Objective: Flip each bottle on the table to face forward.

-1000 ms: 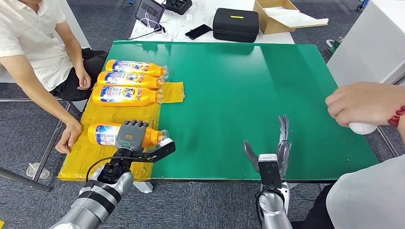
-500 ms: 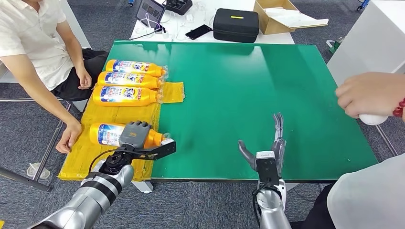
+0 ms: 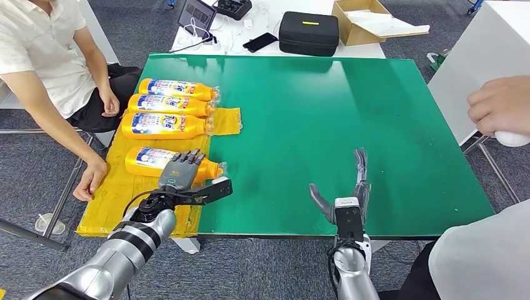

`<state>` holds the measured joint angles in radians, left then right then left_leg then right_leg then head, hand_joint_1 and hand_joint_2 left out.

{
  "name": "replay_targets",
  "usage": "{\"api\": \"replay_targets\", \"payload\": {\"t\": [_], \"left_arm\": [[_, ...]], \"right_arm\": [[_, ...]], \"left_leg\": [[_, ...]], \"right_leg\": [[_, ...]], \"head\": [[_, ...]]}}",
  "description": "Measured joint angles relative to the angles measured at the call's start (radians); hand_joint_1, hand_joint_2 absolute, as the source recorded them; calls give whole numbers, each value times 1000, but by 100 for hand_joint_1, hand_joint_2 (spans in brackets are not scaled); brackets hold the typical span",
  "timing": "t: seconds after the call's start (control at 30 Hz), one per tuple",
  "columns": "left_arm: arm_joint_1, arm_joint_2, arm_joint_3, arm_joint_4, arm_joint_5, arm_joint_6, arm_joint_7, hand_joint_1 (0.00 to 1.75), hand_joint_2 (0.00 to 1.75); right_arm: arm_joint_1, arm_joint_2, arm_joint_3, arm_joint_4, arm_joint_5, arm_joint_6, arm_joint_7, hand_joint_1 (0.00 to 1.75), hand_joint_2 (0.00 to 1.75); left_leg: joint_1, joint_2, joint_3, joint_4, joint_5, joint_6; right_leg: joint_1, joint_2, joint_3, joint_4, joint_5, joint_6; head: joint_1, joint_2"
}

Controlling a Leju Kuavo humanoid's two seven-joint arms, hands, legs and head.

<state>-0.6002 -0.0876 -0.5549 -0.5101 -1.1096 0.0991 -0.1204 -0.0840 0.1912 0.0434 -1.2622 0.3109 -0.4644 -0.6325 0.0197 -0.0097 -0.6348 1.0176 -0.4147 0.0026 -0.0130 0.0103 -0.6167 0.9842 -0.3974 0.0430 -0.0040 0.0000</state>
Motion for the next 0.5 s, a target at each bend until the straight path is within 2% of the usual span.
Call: {"api": "replay_targets", "payload": {"t": [0.13, 0.5], "left_arm": [[12, -17, -38, -18, -24, 68, 15, 0, 175], [22, -38, -94, -60, 12, 51, 10, 0, 175]], "right_arm": [[0, 0, 1, 6, -7, -2, -6, 0, 175], [-4, 0, 1, 20, -10, -5, -16, 0, 175]], "left_leg": [[0, 0, -1, 0, 0, 0], [0, 0, -1, 0, 0, 0]], "right_leg": [[0, 0, 0, 0, 0, 0], [0, 0, -1, 0, 0, 0]], "head": [[0, 0], [0, 0]]}}
